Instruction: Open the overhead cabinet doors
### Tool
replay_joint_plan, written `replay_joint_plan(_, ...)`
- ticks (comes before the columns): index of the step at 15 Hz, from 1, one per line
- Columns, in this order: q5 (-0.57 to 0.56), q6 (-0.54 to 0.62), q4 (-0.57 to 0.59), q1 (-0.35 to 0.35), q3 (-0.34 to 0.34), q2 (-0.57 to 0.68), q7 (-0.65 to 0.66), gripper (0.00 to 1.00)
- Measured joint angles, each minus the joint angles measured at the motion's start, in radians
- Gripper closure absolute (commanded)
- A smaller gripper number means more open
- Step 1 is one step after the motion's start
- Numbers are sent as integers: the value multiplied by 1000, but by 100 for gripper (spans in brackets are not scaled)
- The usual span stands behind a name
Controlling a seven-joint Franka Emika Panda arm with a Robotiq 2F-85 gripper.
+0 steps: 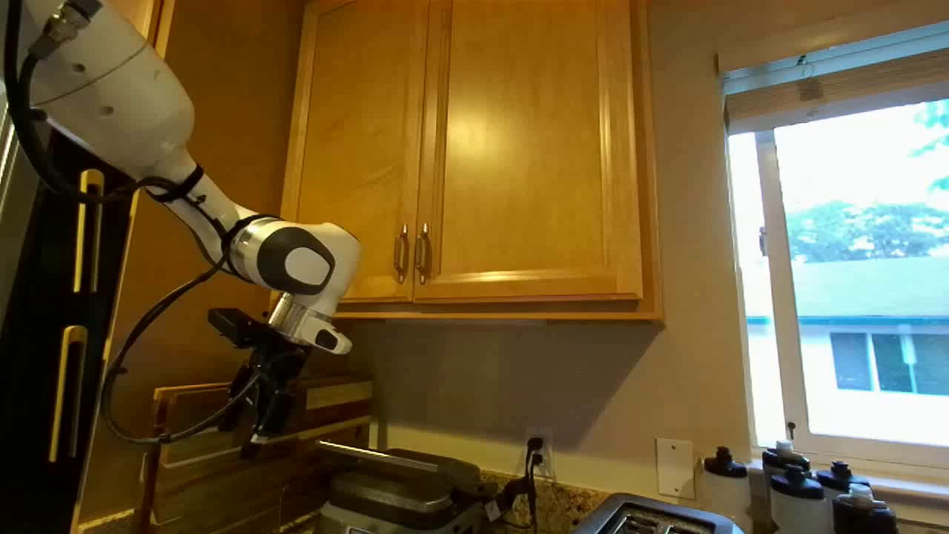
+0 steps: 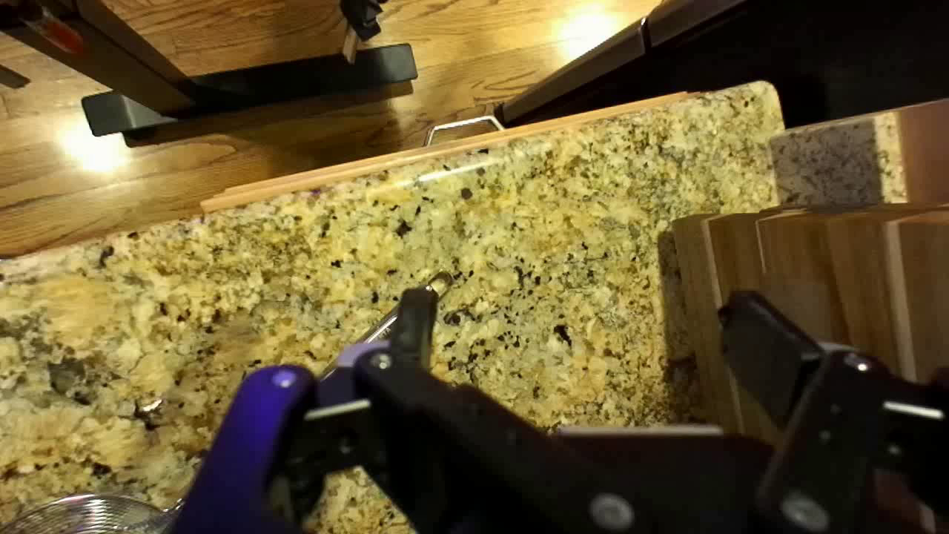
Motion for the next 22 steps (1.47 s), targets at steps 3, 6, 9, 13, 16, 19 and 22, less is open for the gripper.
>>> replay_joint_plan(3,0,1,0,0,0,0,0,0)
replay_joint_plan(6,0,1,0,0,0,0,0,0)
replay_joint_plan(9,0,1,0,0,0,0,0,0)
replay_joint_plan(13,-6,16,3,-15,-1,-3,0,0)
replay_joint_plan(16,-36,71,12,-54,-7,-37,1,0)
replay_joint_plan(19,-103,132,20,-89,-7,-107,1,0)
replay_joint_plan(22,-205,182,32,-98,2,-176,1,0)
